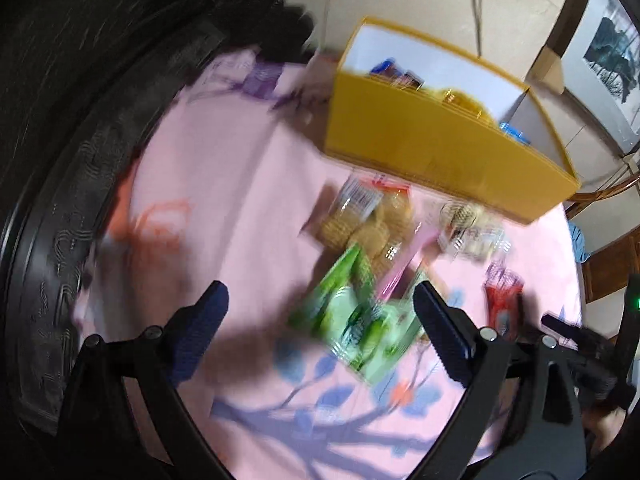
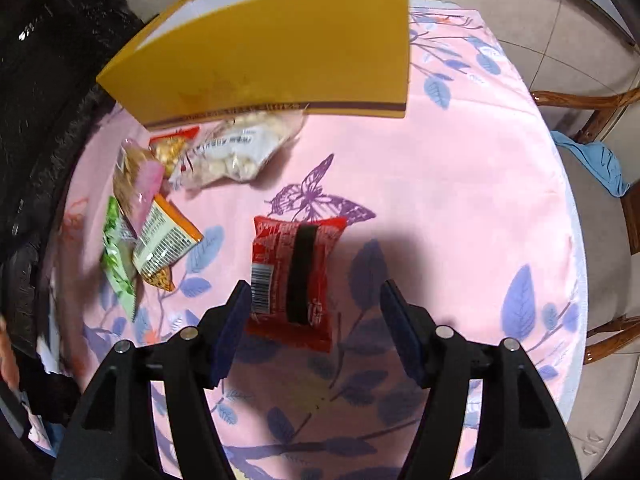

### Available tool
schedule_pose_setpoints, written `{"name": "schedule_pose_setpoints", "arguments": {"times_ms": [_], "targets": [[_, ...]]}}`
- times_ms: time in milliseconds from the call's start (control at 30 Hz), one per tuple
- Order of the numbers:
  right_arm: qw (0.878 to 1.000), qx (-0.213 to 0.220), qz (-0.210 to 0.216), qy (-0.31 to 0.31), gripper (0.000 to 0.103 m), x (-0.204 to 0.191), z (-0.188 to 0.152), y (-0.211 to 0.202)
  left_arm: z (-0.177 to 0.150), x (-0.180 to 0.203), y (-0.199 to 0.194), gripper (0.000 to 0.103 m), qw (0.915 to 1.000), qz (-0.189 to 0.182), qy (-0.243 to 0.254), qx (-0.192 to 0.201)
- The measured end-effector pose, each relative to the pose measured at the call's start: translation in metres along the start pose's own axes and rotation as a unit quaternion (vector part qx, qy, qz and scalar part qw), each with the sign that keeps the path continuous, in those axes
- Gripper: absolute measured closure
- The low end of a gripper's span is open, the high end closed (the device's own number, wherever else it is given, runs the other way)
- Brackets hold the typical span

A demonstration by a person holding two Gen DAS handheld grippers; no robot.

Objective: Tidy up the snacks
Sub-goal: 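Grasp a green pea snack bag with the left gripper while the right grasps a red pack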

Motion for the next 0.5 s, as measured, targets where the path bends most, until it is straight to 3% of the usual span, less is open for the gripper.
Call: {"name": "schedule_pose_setpoints", "arguments": {"times_ms": [233,333,367,400,500], "targets": [[1.0,-0.004,-0.015,-0.023,0.032,-0.02,0.001,0.03,-0.026,-0.014,0.013,0.008,0.9994,0.015,0.009,-0.03],[0.995,0.022,-0.059,-0.084,0.031,-0.04,0.0,0.038,-0.028,-0.007,0.021,0.008,0.9991,0.015,0.015,-0.037],[0.993,0.028,-0.064,-0.095,0.038,-0.044,-0.002,0.038,-0.029,-0.005,0.025,0.008,0.999,0.012,0.014,-0.04],[0.992,0.037,-0.062,-0.105,0.058,-0.045,-0.005,0.037,-0.028,-0.002,0.027,0.008,0.999,0.009,0.011,-0.042],[0.993,0.03,-0.035,-0.112,0.058,-0.045,-0.008,0.03,-0.025,0.004,0.033,0.008,0.9987,-0.004,-0.013,-0.048]]}}
Point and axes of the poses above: each gripper's, at about its wrist camera, not at the fingertips, and y roughly the way its jaws point, x to its right, z to its top, the point moved 1 cm from there along y, roughly the way its jaws point, and after that the axes turned 1 degree about -x, right-handed, at the moved point
